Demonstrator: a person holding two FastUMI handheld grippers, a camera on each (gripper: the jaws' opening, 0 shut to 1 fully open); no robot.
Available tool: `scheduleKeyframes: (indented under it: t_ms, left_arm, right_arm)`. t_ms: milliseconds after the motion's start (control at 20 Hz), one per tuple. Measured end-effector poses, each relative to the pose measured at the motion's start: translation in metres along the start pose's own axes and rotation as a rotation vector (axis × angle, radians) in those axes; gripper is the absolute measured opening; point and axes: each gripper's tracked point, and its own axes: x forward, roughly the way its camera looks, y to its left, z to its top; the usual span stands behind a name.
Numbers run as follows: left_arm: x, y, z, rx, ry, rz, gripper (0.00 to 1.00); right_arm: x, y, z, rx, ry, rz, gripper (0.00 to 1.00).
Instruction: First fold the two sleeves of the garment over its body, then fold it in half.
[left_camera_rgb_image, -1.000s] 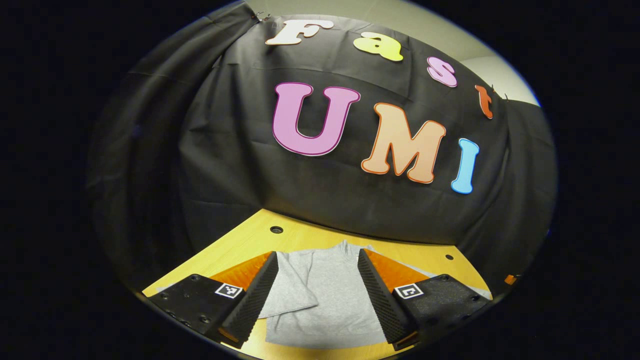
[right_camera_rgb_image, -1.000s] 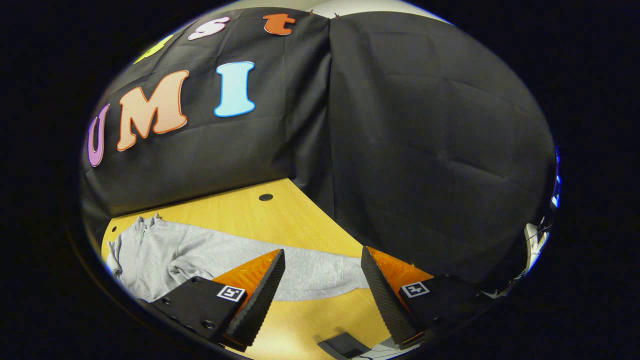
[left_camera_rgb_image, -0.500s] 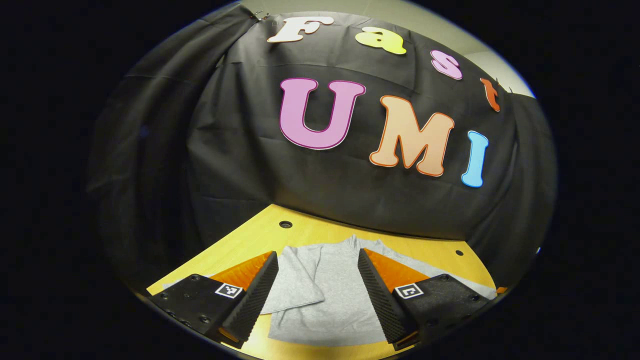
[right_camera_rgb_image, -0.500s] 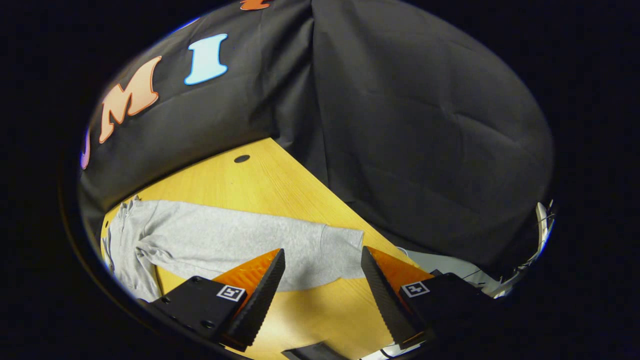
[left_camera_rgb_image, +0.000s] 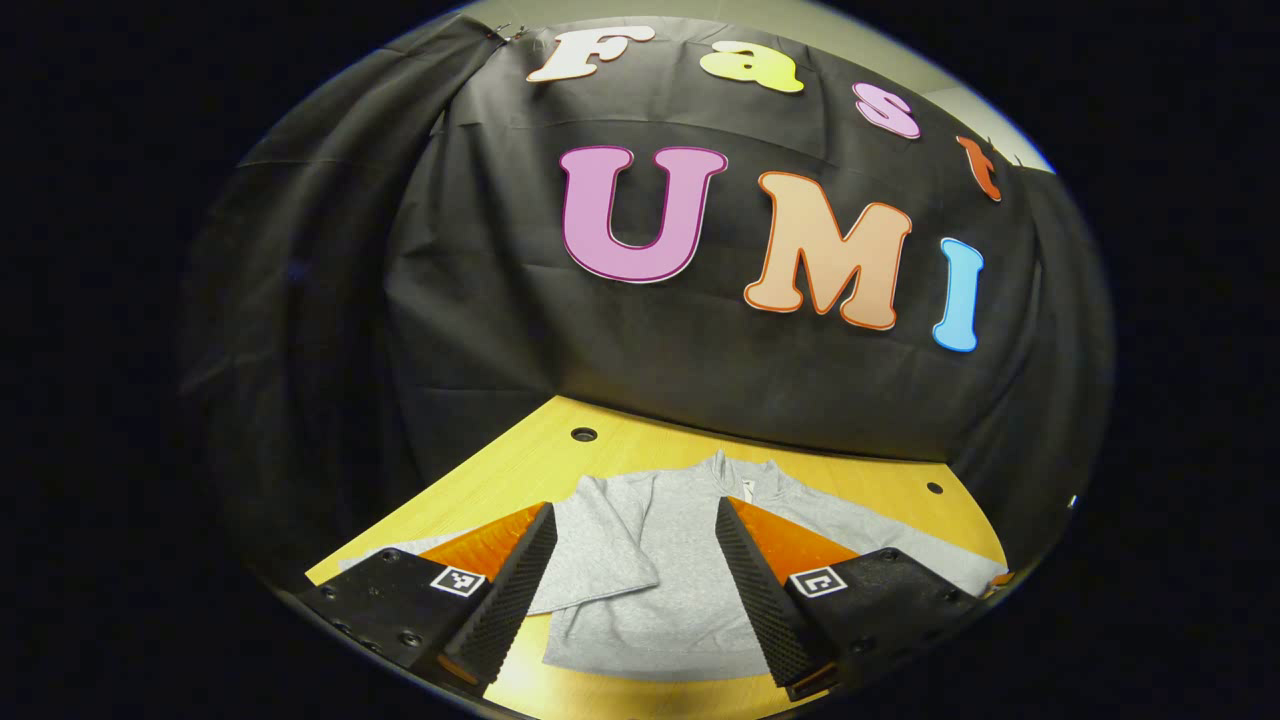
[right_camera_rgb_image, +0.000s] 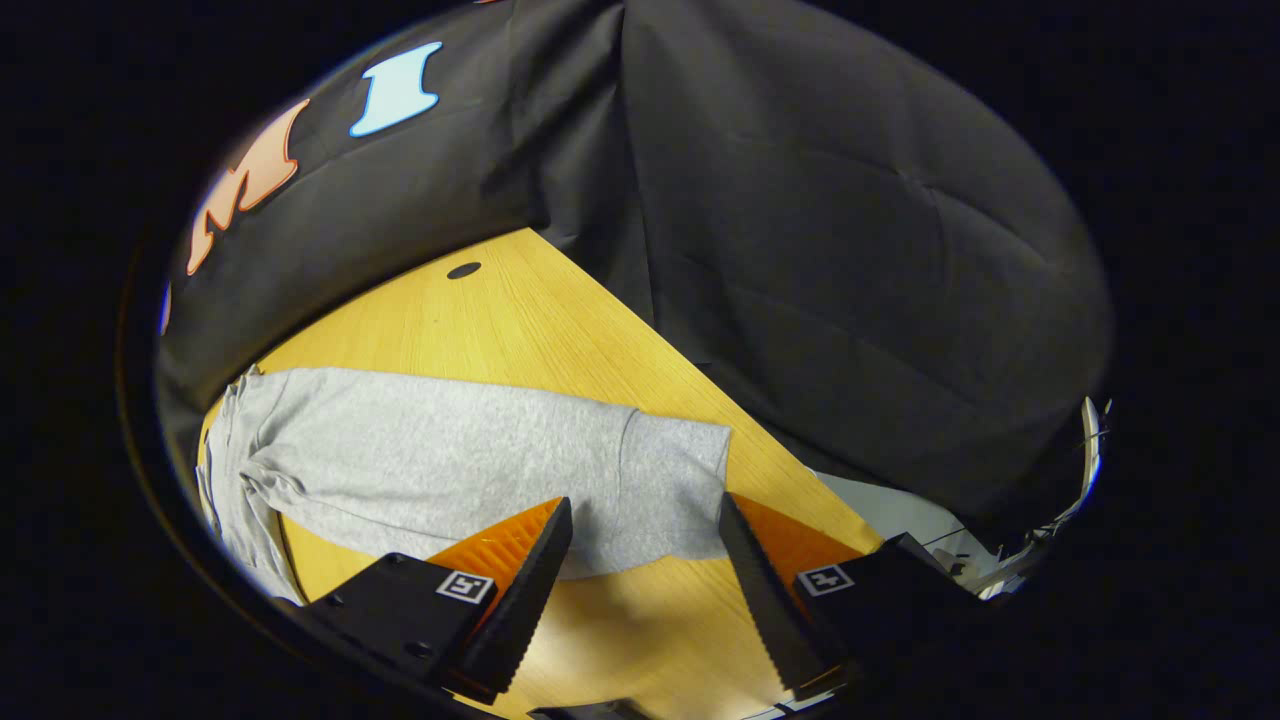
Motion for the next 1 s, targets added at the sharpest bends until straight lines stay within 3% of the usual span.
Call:
scheduleKeyframes:
  t_ms: [300, 450, 500, 650, 1000]
  left_arm:
    - [-0.004, -0.004, -0.008, -0.023, 0.013, 0.005, 0.94]
    - [-0.011, -0.007, -0.014, -0.036, 0.010, 0.011, 0.94]
    - [-0.012, -0.009, -0.015, -0.039, 0.009, 0.012, 0.94]
    - [-0.014, -0.012, -0.019, -0.046, 0.011, 0.018, 0.94]
    - [-0.015, -0.013, -0.030, -0.050, 0.022, 0.018, 0.94]
  right_arm:
    - [0.001, 0.002, -0.003, -0.029, 0.014, 0.027, 0.64]
    - [-0.004, 0.004, -0.001, -0.012, 0.027, 0.044, 0.41]
    - [0.002, 0.005, -0.003, 0.001, 0.031, 0.051, 0.27]
    - [0.000, 0.006, -0.001, -0.001, 0.034, 0.040, 0.14]
    - [-0.011, 0.014, 0.013, 0.007, -0.017, 0.031, 0.14]
